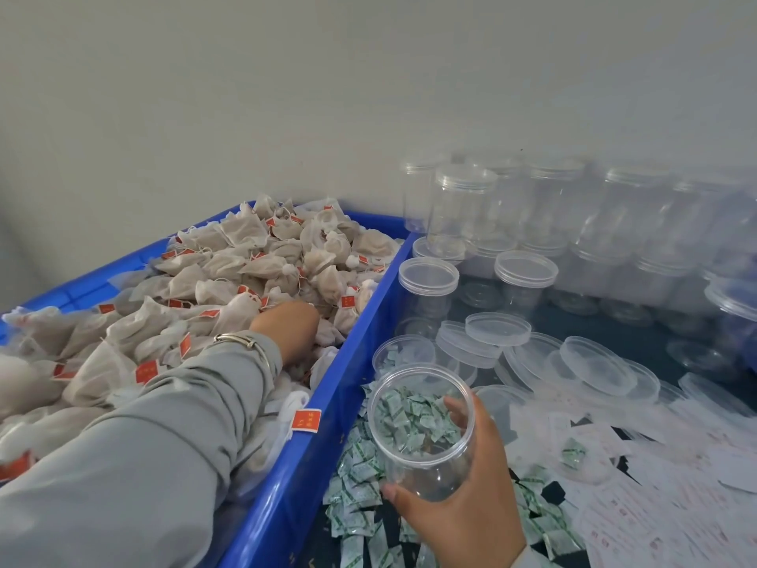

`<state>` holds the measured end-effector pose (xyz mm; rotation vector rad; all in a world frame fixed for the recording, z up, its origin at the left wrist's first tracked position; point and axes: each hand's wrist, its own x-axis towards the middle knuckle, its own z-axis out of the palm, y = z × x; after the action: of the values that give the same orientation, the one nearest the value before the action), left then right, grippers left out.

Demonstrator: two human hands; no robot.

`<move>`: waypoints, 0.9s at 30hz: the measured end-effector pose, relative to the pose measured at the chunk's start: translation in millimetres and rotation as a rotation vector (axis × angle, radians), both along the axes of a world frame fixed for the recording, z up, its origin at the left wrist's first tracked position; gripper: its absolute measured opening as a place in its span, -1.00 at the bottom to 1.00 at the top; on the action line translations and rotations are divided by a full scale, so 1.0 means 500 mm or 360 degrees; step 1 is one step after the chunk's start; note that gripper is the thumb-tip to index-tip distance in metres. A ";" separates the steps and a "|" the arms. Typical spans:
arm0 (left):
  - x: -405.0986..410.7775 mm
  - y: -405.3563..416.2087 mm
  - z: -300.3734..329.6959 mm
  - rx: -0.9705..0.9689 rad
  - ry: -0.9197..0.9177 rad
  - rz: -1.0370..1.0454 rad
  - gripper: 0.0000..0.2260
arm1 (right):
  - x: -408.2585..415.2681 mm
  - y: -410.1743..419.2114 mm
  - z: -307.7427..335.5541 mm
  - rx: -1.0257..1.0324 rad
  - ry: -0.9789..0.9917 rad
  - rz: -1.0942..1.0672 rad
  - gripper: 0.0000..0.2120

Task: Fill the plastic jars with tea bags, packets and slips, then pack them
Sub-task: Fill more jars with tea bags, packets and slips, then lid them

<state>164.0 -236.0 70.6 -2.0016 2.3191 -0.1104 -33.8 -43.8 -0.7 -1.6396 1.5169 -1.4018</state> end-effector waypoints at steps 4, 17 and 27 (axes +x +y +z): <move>0.006 -0.004 0.021 -0.0172 0.0436 0.0019 -0.89 | -0.003 0.002 0.006 0.0040 -0.0080 0.0025 0.07; -0.072 0.134 0.173 0.0776 0.3020 -0.0347 -0.86 | 0.000 0.003 0.018 0.0115 -0.0380 0.0057 -0.01; -0.113 0.184 0.135 0.0553 0.1403 -0.0890 -0.86 | 0.002 0.002 0.037 0.0026 -0.0309 0.0088 -0.06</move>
<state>107.4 -143.7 137.9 -1.3026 3.0047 1.2789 -32.8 -42.8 18.0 -1.4769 1.3593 -1.4682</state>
